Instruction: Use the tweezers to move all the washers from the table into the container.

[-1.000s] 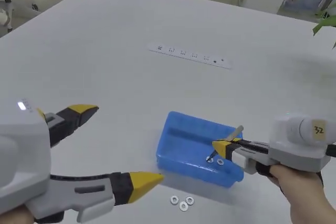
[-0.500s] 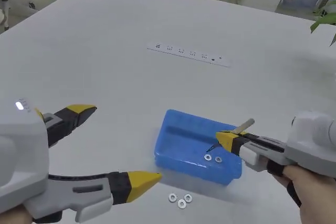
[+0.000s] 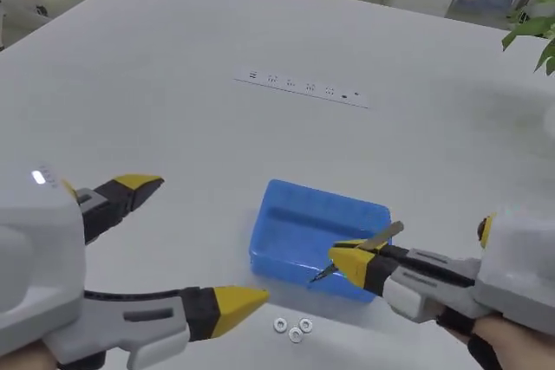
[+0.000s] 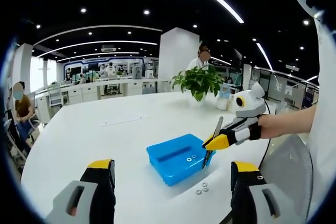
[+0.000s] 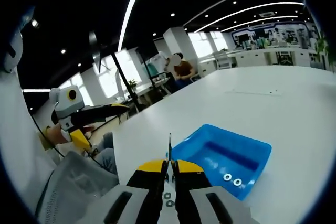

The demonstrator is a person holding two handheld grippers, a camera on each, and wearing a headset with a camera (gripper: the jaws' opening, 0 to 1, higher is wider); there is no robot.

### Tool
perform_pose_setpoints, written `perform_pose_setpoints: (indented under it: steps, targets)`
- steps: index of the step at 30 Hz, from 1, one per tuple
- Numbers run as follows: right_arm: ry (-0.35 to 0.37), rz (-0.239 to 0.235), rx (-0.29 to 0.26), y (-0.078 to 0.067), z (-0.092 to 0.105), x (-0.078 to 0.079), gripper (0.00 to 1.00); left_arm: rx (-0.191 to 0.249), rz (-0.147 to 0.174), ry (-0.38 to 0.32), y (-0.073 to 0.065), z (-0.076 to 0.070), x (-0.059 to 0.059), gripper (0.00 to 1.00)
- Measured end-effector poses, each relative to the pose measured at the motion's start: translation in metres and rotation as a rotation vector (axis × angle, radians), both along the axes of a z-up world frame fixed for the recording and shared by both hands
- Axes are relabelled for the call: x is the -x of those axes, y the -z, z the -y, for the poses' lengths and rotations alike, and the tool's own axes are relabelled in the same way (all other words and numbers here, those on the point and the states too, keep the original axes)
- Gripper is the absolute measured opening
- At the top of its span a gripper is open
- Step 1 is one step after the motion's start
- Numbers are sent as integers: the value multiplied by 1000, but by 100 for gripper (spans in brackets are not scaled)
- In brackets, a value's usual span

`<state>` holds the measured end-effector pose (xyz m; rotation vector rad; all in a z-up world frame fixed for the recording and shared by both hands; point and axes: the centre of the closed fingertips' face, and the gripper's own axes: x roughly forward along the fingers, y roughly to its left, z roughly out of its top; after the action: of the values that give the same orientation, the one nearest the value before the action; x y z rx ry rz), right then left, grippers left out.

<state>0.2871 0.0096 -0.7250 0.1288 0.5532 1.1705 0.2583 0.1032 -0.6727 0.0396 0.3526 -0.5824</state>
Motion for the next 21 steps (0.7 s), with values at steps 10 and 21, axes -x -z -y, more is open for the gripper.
perform_pose_setpoints:
  steps: [10, 21]
  targets:
    - [-64, -38, 108, 38, 0, 10, 3, -4, -10, 2, 2, -1, 3, 93]
    - [-155, 25, 229, 58, -2, 17, 3, -25, -18, 14, 5, 1, 4, 93]
